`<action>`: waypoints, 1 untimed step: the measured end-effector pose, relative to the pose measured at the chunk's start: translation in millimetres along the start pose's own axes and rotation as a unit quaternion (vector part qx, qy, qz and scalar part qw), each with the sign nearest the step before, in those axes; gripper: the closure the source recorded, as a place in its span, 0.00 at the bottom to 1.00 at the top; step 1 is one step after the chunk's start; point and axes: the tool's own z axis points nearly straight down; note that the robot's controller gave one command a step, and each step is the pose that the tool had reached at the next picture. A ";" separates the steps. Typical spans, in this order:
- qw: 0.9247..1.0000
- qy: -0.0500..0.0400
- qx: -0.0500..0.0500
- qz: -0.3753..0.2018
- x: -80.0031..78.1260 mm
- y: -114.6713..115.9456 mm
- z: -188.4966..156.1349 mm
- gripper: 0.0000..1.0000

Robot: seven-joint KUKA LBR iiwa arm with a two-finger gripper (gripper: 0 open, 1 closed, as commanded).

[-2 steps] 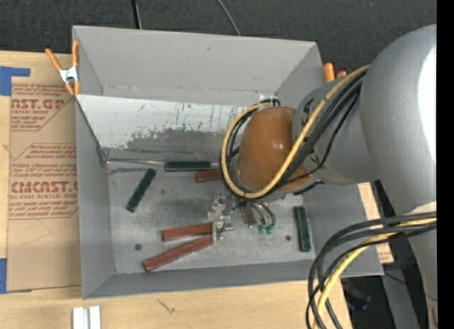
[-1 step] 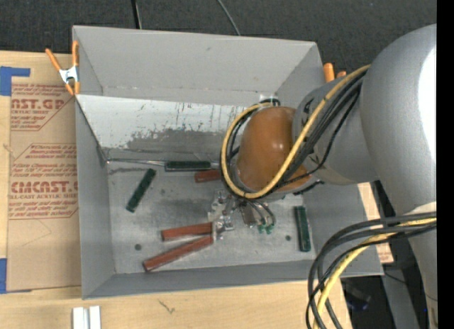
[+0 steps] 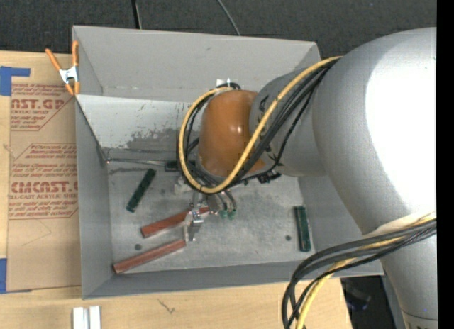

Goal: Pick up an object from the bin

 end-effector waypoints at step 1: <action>1.000 -0.005 -0.001 0.000 -3.2 0.9 -3.4 1.00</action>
Offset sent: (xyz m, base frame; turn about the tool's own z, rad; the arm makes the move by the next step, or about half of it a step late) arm 0.0000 0.0000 0.0000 0.0000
